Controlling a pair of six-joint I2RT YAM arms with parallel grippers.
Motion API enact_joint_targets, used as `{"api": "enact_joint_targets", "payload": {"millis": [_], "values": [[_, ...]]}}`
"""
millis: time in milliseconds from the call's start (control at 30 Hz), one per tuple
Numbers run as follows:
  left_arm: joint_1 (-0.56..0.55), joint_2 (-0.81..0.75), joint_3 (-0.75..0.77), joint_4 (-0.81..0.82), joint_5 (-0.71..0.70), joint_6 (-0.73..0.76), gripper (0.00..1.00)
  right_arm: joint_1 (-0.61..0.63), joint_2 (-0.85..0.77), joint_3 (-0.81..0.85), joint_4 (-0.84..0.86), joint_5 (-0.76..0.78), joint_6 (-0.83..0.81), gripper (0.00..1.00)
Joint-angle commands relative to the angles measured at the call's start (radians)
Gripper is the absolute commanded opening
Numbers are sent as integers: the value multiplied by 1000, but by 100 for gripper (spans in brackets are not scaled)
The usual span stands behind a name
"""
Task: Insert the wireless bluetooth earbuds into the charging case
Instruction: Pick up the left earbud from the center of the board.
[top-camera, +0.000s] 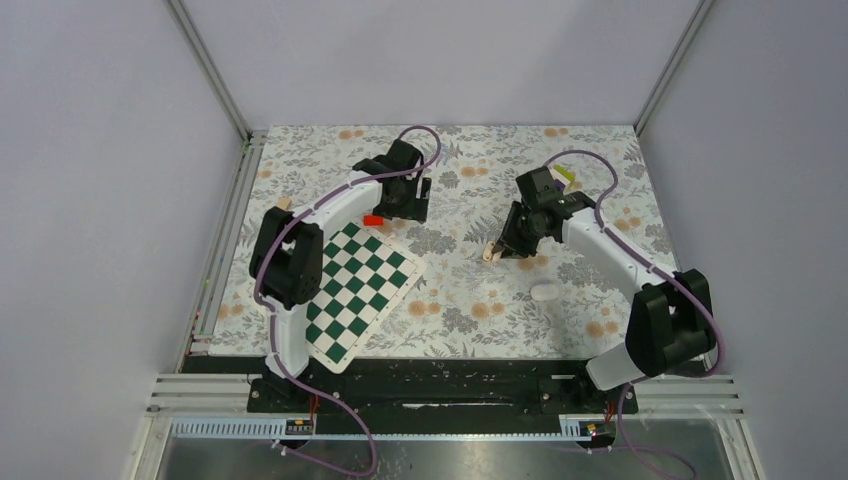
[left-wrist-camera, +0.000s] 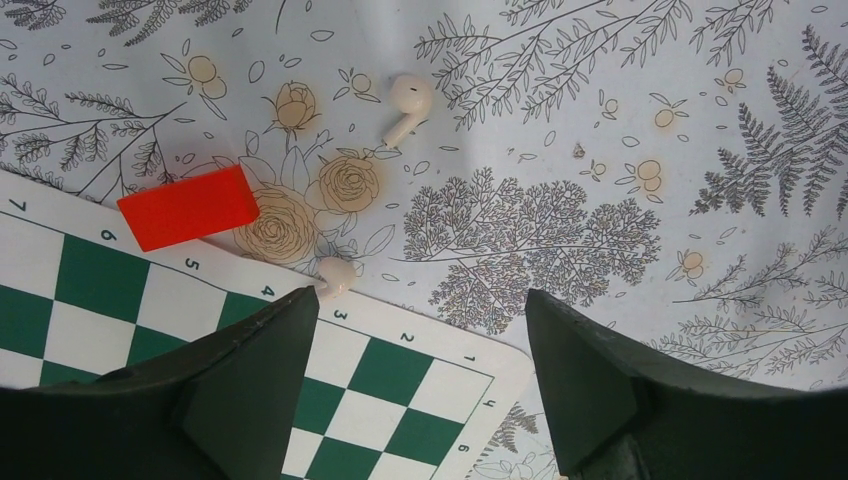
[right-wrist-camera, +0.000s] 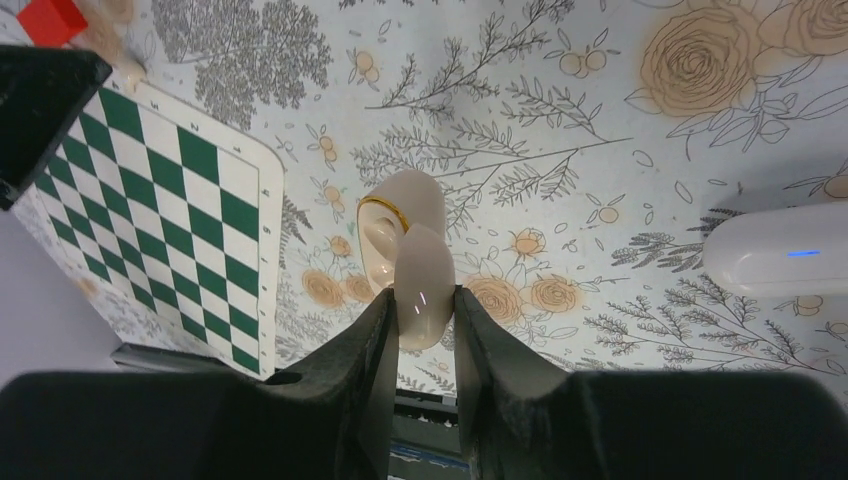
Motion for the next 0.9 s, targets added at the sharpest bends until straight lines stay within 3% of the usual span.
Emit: {"api": "enact_joint_targets", "payload": {"millis": [0, 267, 600, 867], "values": [[1, 26, 54, 16, -22, -6, 75, 6, 57, 101, -78, 90, 48, 0], [-7, 70, 78, 35, -27, 16, 58, 15, 25, 73, -32, 40, 59, 0], [-23, 252, 319, -84, -155, 11, 44, 17, -58, 43, -15, 10, 64, 0], [-40, 375, 454, -160, -268, 17, 42, 21, -72, 29, -8, -5, 61, 0]]}}
